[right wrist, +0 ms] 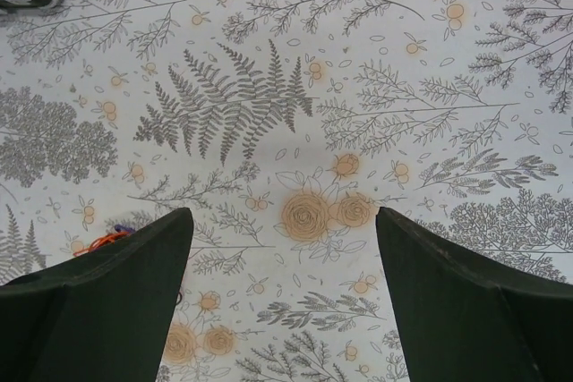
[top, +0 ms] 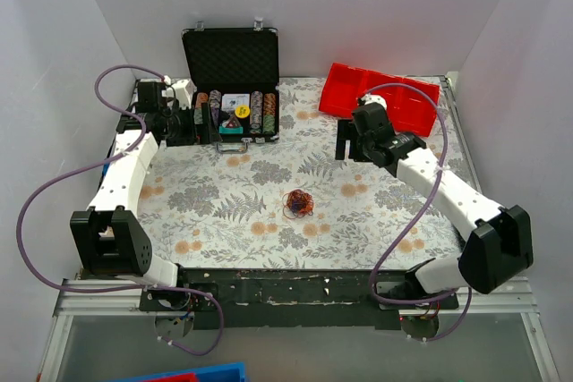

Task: Untangle the cables

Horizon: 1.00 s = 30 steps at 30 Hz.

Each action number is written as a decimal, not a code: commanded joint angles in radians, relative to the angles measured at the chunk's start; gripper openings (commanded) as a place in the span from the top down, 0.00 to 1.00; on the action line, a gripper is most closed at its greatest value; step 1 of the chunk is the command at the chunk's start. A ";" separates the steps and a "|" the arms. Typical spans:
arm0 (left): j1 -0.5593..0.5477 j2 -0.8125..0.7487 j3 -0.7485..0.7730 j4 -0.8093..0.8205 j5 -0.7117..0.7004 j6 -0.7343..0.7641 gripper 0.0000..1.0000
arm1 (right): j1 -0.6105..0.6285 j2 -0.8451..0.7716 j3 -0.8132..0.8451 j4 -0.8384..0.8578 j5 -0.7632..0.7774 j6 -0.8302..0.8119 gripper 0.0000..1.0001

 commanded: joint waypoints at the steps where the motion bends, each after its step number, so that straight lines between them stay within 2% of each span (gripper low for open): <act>1: -0.001 -0.003 -0.020 0.020 0.039 0.013 0.02 | -0.015 0.080 0.116 0.029 0.077 0.000 0.08; 6: -0.001 0.001 -0.031 0.001 0.115 0.045 0.02 | -0.075 0.274 0.287 -0.049 0.203 0.071 0.09; 11: -0.001 0.021 -0.042 -0.011 0.146 0.076 0.02 | -0.132 0.443 0.461 -0.095 0.249 0.100 0.11; 20: -0.001 0.031 -0.088 -0.006 0.102 0.120 0.02 | -0.206 0.633 0.656 -0.005 0.190 0.091 0.14; 26: -0.001 0.038 -0.098 -0.014 0.117 0.129 0.02 | -0.221 0.768 0.774 0.075 0.122 0.027 0.15; 30: -0.001 0.041 -0.112 -0.003 0.115 0.126 0.02 | -0.236 0.873 0.907 0.028 0.137 0.020 0.18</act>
